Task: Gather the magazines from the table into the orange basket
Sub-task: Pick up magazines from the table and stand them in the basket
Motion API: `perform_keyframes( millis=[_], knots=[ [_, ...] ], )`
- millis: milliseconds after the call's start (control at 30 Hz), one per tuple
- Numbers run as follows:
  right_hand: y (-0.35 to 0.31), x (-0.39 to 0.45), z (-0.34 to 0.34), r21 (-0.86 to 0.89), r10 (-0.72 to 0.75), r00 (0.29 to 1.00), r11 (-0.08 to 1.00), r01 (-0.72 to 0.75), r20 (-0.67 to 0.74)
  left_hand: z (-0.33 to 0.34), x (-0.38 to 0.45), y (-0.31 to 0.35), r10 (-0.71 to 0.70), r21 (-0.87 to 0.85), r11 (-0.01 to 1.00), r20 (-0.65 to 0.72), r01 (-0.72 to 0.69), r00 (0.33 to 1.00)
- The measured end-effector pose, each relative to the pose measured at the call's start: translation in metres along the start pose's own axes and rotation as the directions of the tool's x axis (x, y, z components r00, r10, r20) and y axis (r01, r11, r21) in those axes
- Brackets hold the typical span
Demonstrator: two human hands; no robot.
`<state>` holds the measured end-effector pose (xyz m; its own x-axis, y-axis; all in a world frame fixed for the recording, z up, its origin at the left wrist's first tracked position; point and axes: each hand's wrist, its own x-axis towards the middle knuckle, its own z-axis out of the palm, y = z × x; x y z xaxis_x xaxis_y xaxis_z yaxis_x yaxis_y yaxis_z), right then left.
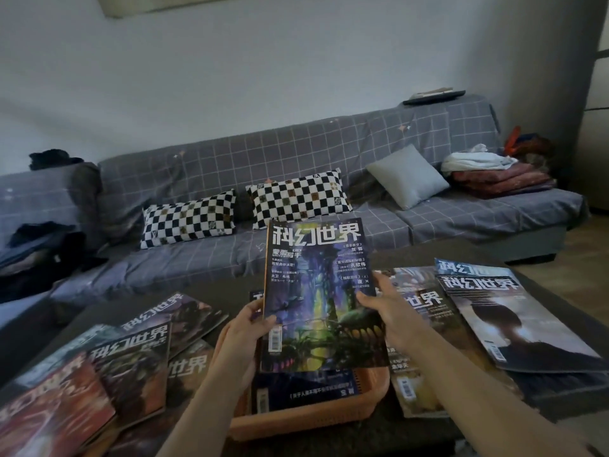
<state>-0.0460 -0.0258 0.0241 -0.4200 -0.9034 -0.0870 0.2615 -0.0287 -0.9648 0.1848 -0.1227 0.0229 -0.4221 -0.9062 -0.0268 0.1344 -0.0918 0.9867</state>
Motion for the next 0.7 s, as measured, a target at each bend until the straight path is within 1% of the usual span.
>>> perform_keyframes(
  millis=[100, 200, 300, 367, 433, 500, 700],
  knots=[
    [0.013, 0.003, 0.025, -0.109, -0.041, 0.999, 0.993, 0.043, 0.025, -0.022, 0.003, -0.004, 0.06, 0.065, 0.996, -0.052, -0.057, 0.997],
    [0.033, 0.011, 0.042, -0.214, -0.053, 0.999, 0.975, 0.051, -0.002, -0.037, 0.009, -0.009, 0.085, 0.136, 0.989, -0.138, -0.066, 0.987],
    [0.051, 0.019, 0.049, -0.354, -0.101, 0.993, 0.932, 0.072, -0.066, -0.044, 0.017, -0.018, 0.143, 0.294, 0.953, -0.204, -0.078, 0.969],
    [0.059, 0.022, 0.049, -0.448, -0.152, 0.983, 0.889, 0.091, -0.1, -0.044, 0.021, -0.024, 0.154, 0.395, 0.917, -0.235, -0.05, 0.96],
    [0.065, 0.021, 0.046, -0.526, -0.183, 0.977, 0.845, 0.097, -0.114, -0.042, 0.025, -0.033, 0.159, 0.462, 0.886, -0.24, -0.032, 0.958],
    [0.067, 0.018, 0.045, -0.571, -0.192, 0.973, 0.816, 0.087, -0.125, -0.039, 0.027, -0.04, 0.183, 0.538, 0.842, -0.212, -0.042, 0.96],
    [0.063, 0.014, 0.052, -0.736, -0.191, 0.967, 0.677, 0.006, -0.168, -0.036, 0.028, -0.045, 0.214, 0.695, 0.718, -0.179, -0.031, 0.96]
  ],
)
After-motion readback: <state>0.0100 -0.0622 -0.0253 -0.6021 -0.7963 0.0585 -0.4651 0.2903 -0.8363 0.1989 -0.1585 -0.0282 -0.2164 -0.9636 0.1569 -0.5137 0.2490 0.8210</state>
